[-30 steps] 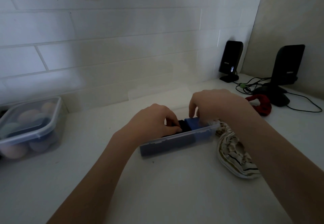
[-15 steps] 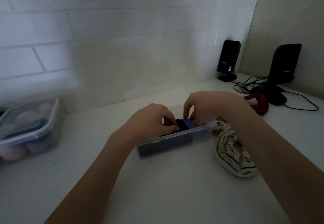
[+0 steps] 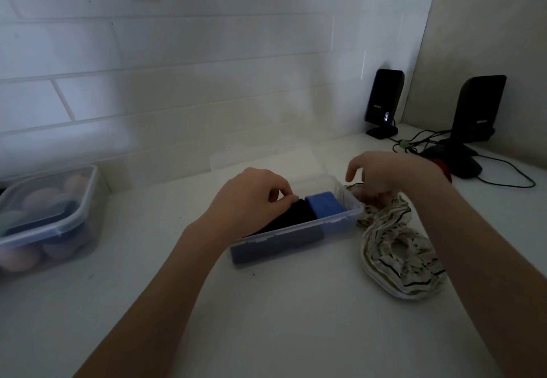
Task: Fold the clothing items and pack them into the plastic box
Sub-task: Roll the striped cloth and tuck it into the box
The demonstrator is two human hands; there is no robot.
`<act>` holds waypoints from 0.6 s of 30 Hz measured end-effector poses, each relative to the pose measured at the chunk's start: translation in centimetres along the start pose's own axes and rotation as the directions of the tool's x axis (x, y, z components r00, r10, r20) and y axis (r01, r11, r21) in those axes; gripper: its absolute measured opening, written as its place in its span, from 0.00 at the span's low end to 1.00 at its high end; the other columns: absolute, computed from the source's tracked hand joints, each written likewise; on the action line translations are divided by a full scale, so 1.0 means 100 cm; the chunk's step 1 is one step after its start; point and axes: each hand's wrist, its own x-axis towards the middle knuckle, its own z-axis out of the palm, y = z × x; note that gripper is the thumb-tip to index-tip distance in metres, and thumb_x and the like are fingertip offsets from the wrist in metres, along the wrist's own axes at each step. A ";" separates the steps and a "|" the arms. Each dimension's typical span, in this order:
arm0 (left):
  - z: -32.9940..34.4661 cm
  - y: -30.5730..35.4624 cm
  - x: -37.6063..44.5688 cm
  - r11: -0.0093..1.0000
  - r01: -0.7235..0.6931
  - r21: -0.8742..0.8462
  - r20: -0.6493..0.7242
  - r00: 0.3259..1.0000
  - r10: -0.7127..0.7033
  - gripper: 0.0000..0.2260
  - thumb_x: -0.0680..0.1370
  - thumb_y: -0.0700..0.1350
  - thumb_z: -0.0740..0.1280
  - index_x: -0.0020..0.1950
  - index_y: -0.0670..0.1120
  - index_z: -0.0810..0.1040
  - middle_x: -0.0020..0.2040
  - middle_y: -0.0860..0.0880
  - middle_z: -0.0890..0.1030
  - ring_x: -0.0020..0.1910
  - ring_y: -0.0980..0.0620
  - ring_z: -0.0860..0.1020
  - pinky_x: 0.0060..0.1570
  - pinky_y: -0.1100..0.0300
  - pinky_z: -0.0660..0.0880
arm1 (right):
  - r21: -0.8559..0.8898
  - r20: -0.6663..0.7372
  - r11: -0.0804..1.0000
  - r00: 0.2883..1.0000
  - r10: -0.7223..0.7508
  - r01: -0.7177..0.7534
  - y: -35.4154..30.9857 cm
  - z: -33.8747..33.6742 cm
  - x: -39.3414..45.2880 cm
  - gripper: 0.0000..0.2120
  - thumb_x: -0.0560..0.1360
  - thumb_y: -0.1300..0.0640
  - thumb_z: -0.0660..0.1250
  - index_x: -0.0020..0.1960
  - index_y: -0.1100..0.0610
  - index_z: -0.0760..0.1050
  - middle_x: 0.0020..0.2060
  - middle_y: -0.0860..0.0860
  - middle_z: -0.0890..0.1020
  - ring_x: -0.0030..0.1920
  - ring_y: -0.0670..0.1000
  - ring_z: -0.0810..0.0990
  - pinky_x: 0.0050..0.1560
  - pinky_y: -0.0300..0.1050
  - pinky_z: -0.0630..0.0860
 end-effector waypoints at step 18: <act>-0.004 0.004 0.000 0.971 0.088 -0.224 -0.128 0.985 -0.118 0.16 0.73 0.59 0.65 0.57 0.55 0.76 0.37 0.56 0.76 0.33 0.57 0.74 0.39 0.59 0.73 | 0.293 -0.598 0.882 0.791 -0.131 0.368 -0.034 -0.025 -0.011 0.15 0.72 0.50 0.64 0.30 0.56 0.68 0.26 0.50 0.70 0.28 0.51 0.71 0.35 0.44 0.69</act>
